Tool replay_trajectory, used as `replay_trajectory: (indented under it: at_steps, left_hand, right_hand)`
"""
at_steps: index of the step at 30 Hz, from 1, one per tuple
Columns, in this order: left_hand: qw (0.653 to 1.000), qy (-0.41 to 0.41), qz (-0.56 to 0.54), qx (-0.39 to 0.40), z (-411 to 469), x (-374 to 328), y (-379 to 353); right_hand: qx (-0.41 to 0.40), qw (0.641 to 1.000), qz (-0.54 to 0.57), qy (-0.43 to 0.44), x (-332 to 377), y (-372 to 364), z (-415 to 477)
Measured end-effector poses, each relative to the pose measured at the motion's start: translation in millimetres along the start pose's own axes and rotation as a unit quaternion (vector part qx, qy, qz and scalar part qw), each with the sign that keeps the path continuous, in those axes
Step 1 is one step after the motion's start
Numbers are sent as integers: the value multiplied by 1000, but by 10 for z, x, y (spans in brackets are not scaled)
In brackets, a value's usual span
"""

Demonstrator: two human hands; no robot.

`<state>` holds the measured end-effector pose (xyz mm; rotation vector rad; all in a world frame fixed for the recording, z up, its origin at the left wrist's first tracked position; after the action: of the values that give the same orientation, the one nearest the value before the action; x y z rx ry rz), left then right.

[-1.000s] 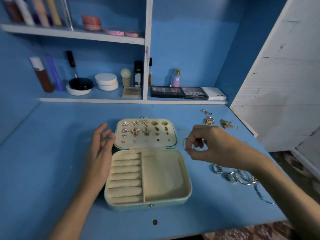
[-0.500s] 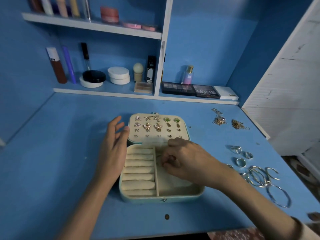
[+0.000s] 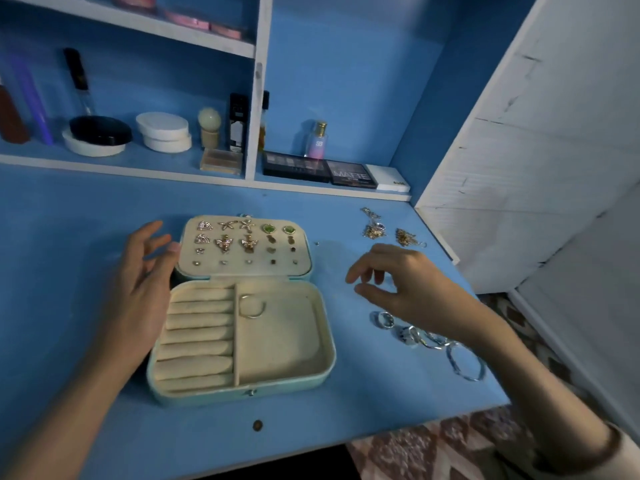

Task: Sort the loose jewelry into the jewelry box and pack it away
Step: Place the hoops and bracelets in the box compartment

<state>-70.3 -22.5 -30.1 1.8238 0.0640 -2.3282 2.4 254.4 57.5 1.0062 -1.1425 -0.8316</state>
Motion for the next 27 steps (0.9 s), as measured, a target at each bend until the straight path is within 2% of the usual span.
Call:
replay_trajectory:
  at_steps: [5, 10, 23, 27]
  left_hand:
    - [1000, -8, -18, -6, 15, 31, 11]
    - [1000, -5, -15, -14, 26, 75, 40]
    - [1000, 0, -25, -15, 31, 74, 68]
    - [999, -1, -33, -10, 5, 23, 62]
  right_hand:
    - [156, 980, -89, -90, -564, 177, -242]
    - [224, 960, -112, -129, -779, 140, -430]
    - [206, 969, -97, -91, -793, 3, -480]
    - [149, 982, -67, -91, -708, 224, -411]
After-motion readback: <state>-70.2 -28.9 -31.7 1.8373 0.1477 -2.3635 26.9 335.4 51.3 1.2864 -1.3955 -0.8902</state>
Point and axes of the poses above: each hand's wrist, its own z-axis towards the middle knuckle, its own y-axis out of the back of the hand, x = y × z, the point moved 4 cm from there along z, towards the middle knuckle, and after that the axes turned 4 degrees about -y, right-handed, at the moved point
